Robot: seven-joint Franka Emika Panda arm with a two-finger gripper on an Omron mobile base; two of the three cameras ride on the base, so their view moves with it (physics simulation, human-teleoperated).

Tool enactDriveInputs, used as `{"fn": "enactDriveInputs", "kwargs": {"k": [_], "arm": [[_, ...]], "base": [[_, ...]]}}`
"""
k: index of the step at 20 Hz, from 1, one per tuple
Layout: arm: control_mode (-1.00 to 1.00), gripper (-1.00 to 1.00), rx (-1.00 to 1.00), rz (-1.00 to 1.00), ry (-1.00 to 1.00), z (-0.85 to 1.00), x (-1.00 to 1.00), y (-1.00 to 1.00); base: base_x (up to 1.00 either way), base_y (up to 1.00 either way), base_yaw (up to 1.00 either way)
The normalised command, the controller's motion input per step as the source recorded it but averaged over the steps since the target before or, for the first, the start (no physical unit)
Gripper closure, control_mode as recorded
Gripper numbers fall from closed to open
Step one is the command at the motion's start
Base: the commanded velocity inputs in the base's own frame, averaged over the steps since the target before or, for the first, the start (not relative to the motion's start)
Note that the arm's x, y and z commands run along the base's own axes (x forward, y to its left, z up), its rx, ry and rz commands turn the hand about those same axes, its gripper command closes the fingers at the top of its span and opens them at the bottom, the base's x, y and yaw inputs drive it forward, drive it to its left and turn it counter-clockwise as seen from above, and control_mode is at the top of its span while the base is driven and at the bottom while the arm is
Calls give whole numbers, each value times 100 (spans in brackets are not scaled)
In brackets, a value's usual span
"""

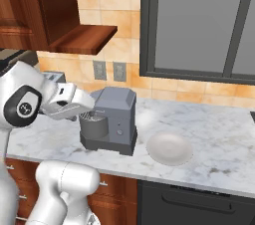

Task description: Add butter and sugar cubes to the stand mixer bowl and then turn on the stand mixer to begin making frosting.

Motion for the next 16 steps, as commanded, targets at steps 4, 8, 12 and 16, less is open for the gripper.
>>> {"fn": "enactDriveInputs", "kwargs": {"k": [4, 8, 12, 16], "arm": [[-100, -100, -6, -14, 9, -36, 4, -71], [-100, -100, 0, 0, -6, -67, -20, -45], [-100, -100, 0, 6, -24, -68, -15, -5], [-100, -100, 0, 1, -16, -44, 6, 0]], "base": [[0, 0, 0], [0, 0, 0], [0, 0, 0], [0, 0, 0]]}}
